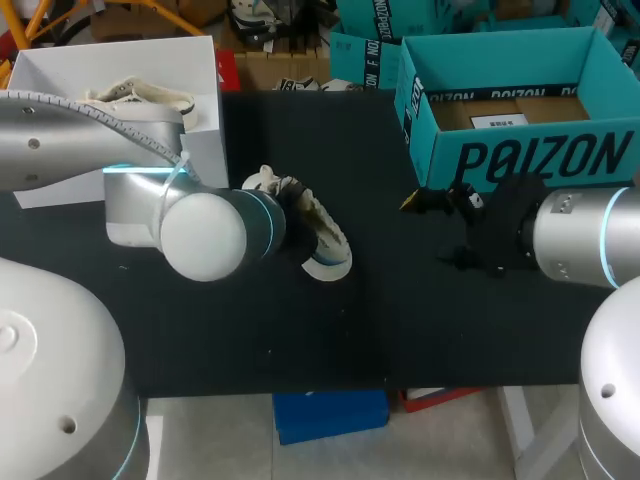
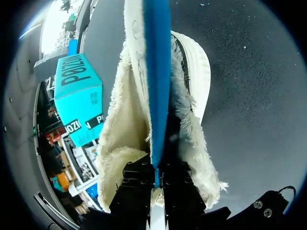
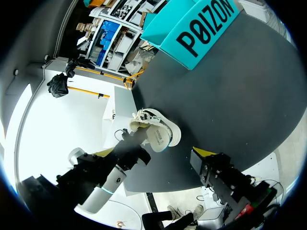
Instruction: Take the shoe out of the shoebox, open the shoe tongue, remove and reinsert the insole, then place the shoe into the shoebox
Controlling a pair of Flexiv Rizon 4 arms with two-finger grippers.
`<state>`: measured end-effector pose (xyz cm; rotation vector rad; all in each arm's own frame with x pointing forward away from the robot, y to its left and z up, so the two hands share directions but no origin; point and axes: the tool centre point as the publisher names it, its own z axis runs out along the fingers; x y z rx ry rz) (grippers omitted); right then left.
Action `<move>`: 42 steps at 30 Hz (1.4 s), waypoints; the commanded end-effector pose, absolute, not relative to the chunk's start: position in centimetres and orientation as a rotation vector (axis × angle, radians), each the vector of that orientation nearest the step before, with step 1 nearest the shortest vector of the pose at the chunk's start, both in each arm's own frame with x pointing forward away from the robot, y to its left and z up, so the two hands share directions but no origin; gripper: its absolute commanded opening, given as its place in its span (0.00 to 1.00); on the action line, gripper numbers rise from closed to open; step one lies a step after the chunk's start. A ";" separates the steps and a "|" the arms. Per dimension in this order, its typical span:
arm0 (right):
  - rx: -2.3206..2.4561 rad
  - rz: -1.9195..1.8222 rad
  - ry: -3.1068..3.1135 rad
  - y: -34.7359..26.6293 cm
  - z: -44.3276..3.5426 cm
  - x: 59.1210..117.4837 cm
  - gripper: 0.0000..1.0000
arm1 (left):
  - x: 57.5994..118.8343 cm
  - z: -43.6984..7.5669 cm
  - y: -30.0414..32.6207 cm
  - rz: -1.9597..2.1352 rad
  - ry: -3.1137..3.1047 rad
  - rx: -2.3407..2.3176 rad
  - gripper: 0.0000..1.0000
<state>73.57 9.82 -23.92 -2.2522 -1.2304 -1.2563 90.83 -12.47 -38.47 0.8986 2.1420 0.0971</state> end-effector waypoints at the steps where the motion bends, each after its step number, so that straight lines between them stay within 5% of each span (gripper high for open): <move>1: -2.224 -1.235 -1.228 9.2 -24.0 73.4 1.00 | 91.0 -38.6 -12.4 0.089 2.137 0.895 0.00; 2: -2.224 -1.235 -1.228 9.2 -24.0 73.4 1.00 | 90.8 -38.5 -12.6 0.070 2.140 0.894 0.00; 5: -2.224 -1.235 -1.228 9.2 -24.0 73.4 1.00 | 90.4 -38.3 -13.0 0.036 2.141 0.901 0.72; 7: -2.224 -1.235 -1.228 9.2 -24.0 73.4 1.00 | 90.0 -38.1 -13.3 0.010 2.140 0.908 0.82; 8: -2.224 -1.235 -1.228 9.2 -24.0 73.4 1.00 | 89.7 -37.9 -13.4 0.003 2.139 0.912 0.98; 11: -2.224 -1.235 -1.228 9.2 -24.0 73.4 1.00 | 89.3 -37.8 -13.6 -0.003 2.130 0.928 0.93; 12: -2.224 -1.235 -1.228 9.2 -24.0 73.4 1.00 | 89.2 -37.7 -13.6 -0.004 2.129 0.934 0.54; 15: -2.224 -1.235 -1.228 9.2 -24.0 73.4 1.00 | 89.2 -37.8 -13.6 0.007 2.130 0.943 0.04; 16: -2.224 -1.235 -1.228 9.2 -24.0 73.4 1.00 | 89.2 -37.9 -13.6 0.011 2.133 0.947 0.00; 42: -2.224 -1.235 -1.228 9.2 -24.0 73.4 1.00 | 90.9 -38.2 -12.4 0.152 2.143 0.922 0.00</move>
